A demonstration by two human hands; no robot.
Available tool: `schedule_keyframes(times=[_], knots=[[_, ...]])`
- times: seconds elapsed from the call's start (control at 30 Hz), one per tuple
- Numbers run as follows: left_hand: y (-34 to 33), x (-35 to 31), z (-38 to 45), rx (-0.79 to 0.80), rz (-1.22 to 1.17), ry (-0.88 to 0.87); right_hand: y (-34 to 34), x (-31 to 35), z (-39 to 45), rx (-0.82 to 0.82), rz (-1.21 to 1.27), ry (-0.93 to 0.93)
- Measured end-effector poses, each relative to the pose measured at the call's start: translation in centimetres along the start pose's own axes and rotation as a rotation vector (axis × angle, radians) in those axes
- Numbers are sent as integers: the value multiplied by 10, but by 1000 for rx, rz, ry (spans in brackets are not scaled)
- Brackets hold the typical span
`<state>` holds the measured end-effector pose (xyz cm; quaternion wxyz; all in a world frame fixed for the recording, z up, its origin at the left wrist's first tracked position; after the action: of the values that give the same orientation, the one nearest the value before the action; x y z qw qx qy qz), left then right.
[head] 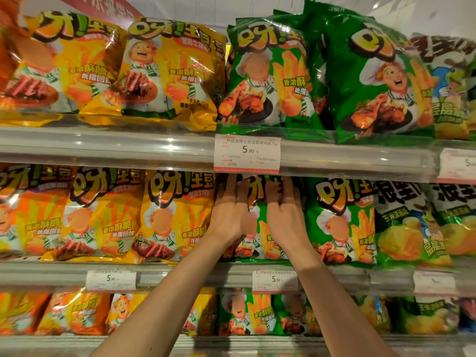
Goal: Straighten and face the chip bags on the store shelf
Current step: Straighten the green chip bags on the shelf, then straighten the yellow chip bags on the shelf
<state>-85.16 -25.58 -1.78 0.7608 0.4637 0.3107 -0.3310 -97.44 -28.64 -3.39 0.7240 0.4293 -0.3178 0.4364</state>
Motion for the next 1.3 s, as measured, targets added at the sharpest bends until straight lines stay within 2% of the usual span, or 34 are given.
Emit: schedule_keyframes(times=[0.13,0.27,0.4,0.57,0.67,0.73,0.87,1.03,1.17,1.3], knots=[[0,9,-4,-19,-54,49,8,3,-4,64,-2,-53],[8,11,-23,-28,14,-14,23,5,-21,79,9,-18],[22,19,-56,-1,52,-106,37,-2,-46,183,-47,16],[47,35,-95,60,-35,-77,48,-18,-92,276,-59,12],[63,47,-117,76,-38,-41,53,-22,-117,271,-237,64],[73,58,-128,111,-67,-2,53,-21,-134,250,-262,93],[91,85,-144,198,-100,39,38,-19,-166,262,-216,-44],[118,125,-154,282,-92,71,-5,-8,-195,329,-259,-120],[138,149,-159,280,-92,146,-31,6,-211,382,-247,-176],[156,157,-164,268,-65,133,-42,14,-214,401,-229,-181]])
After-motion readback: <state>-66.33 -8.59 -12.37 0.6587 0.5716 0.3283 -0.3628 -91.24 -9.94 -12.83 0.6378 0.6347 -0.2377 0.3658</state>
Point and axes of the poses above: each hand's wrist, its own z-axis towards the middle knuckle, its own y-axis out of the back of the hand, x = y × z, the point moved 2 cm from there along z, towards the middle knuckle, and after that the axes turned 5 degrees about z, right-handed, at the moved point
